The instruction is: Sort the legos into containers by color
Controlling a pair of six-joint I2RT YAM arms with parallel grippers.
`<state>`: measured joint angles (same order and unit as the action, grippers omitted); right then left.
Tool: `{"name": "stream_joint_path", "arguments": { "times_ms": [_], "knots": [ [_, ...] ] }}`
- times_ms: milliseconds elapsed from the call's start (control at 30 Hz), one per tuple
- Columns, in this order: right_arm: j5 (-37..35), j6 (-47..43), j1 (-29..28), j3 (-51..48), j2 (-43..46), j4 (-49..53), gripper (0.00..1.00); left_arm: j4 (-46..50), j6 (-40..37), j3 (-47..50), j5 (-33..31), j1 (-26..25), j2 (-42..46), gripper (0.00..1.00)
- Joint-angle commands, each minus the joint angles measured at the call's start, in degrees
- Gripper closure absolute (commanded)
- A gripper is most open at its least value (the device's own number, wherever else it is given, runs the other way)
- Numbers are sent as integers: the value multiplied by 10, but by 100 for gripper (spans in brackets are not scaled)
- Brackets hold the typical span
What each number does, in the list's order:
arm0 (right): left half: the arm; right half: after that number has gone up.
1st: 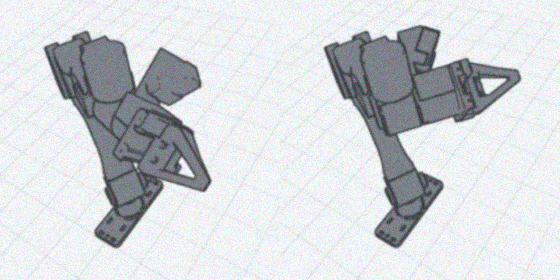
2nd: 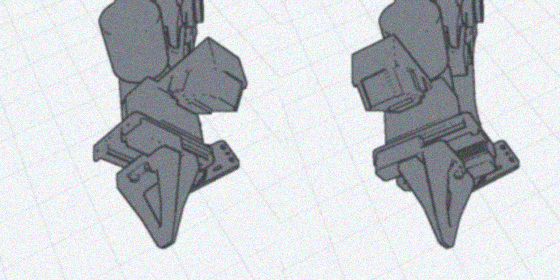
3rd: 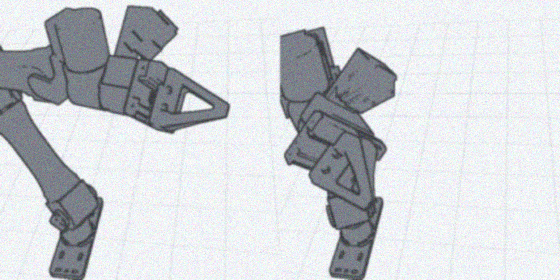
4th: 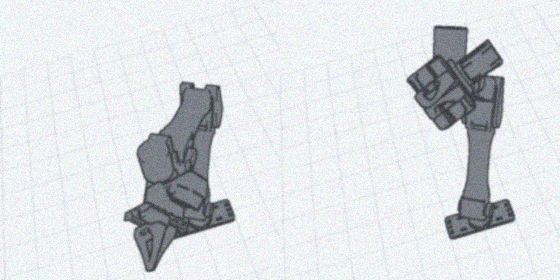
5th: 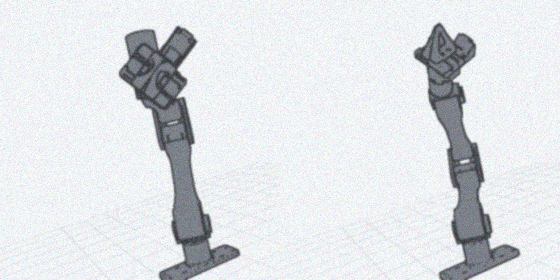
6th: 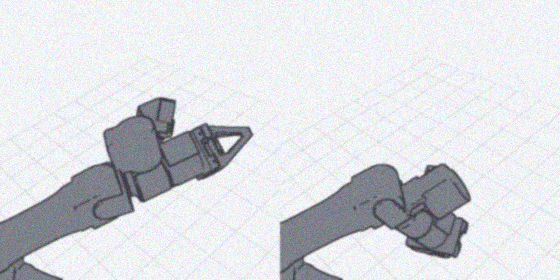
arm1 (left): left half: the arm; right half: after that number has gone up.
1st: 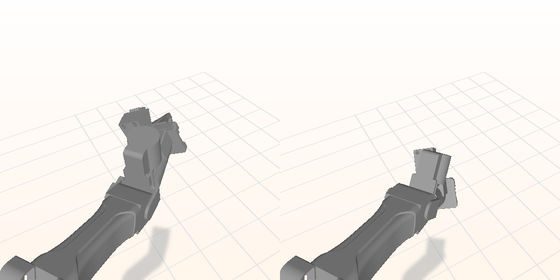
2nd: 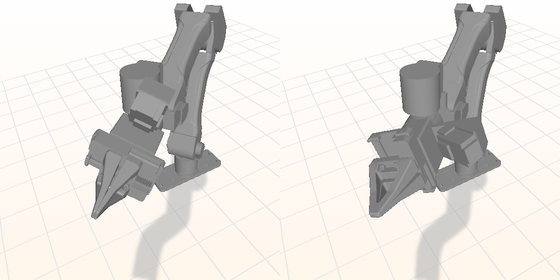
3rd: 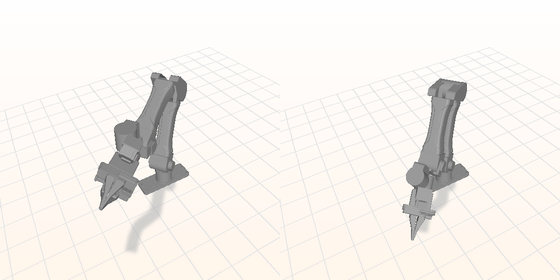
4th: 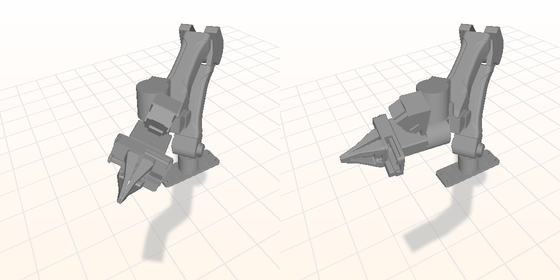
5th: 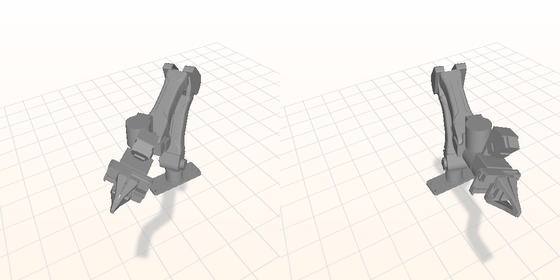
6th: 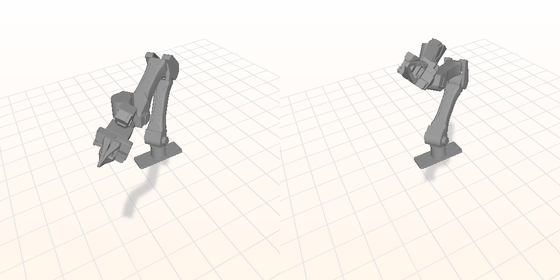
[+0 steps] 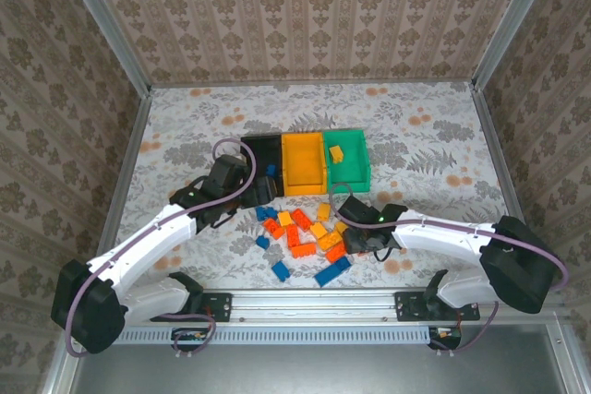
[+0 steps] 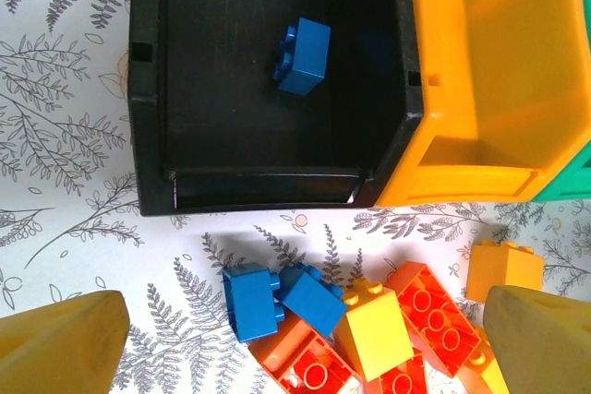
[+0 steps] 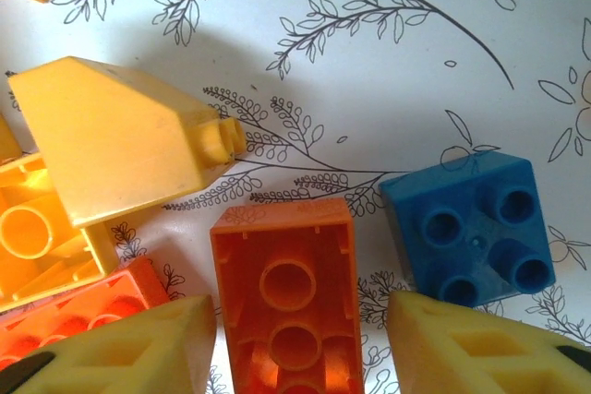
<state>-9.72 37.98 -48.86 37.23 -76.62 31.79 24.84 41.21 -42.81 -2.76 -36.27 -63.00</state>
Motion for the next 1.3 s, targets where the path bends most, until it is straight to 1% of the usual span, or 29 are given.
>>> {"name": "stream_joint_path", "arguments": {
  "times_ms": [0,133,267,367,533,633,733,800,867,1000,1133,1267],
  "knots": [
    [8,15,4,-15,-27,34,44,-1,11,8,9,5,7,0],
    [8,15,4,-12,-57,33,50,0,9,7,8,6,11,0],
    [-2,19,4,-13,-55,35,59,-4,6,8,10,7,14,0],
    [-11,20,4,-14,-27,37,64,-10,3,9,14,7,15,0],
    [-21,7,5,0,64,53,68,-15,-1,11,14,7,28,0],
    [-17,-15,5,30,114,67,68,-9,-8,11,12,8,36,0],
    [-15,-46,6,85,120,58,68,2,-16,11,9,9,41,0],
    [-10,-64,8,127,93,34,68,7,-14,15,6,9,43,0],
    [1,-77,12,177,45,3,67,5,-8,26,7,8,47,0],
    [19,-91,29,280,-81,-60,67,1,13,53,8,8,72,0],
    [27,-96,52,390,-209,-63,67,12,25,76,-4,6,107,0],
    [19,-95,62,466,-299,-49,66,18,32,101,-15,4,142,0]
  ]
}}
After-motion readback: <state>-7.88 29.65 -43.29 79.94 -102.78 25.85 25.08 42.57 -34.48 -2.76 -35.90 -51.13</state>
